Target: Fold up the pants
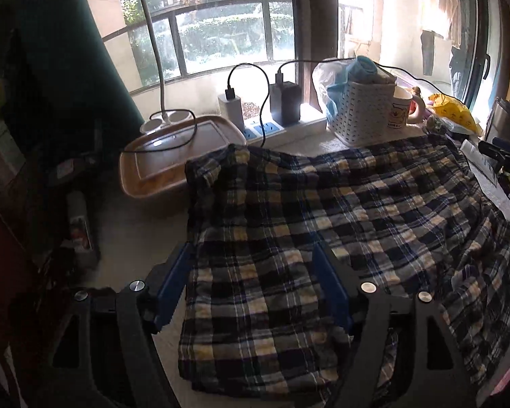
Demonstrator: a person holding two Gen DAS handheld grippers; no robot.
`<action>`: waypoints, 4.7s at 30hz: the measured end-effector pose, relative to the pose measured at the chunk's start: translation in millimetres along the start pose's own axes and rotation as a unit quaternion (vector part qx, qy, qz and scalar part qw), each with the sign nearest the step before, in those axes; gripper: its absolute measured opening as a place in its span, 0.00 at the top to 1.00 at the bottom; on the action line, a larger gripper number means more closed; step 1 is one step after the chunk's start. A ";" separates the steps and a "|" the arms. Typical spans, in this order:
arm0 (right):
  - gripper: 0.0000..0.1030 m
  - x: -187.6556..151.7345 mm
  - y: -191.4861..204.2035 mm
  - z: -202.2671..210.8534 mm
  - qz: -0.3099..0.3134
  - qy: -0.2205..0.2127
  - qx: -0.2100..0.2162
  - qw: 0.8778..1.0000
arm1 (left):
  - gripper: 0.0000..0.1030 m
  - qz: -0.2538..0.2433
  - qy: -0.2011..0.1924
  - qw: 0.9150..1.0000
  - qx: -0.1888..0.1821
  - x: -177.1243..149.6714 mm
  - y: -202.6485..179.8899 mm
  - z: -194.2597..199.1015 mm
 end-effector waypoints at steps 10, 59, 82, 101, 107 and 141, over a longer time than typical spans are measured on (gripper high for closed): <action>0.13 -50.3 1.3 53.9 0.018 0.013 0.016 1.000 | 0.30 0.050 0.054 0.997 -0.021 -63.4 -14.7 -1.6; 0.45 -142.7 -38.8 96.0 -0.033 0.091 0.042 0.994 | 1.00 0.040 0.078 0.988 -0.124 -59.8 -34.8 -25.0; 0.95 -139.3 -50.1 141.8 -0.043 0.077 0.047 0.995 | 0.52 0.032 -0.032 0.997 -0.061 -2.4 -3.3 -0.8; 0.00 -134.7 -36.3 127.6 -0.024 0.069 0.059 0.996 | 0.24 0.161 0.073 0.982 -0.065 -159.1 -34.1 56.7; 0.21 -142.0 -28.3 127.1 -0.004 0.064 0.047 0.997 | 0.24 0.149 0.058 0.986 -0.051 -179.1 -54.8 78.6; 0.92 -136.5 -3.3 186.6 0.028 0.030 0.090 0.995 | 0.97 0.094 -0.009 0.993 -0.073 -191.4 -80.8 116.6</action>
Point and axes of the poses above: each gripper's, at about its wrist camera, not at the fingertips, and z roughly against the way its jaws point, y to its left, x to its top, the point moved 2 cm from there along -z, roughly the way its jaws point, and after that the axes turned 5 degrees about -z, right-handed, at the moved point
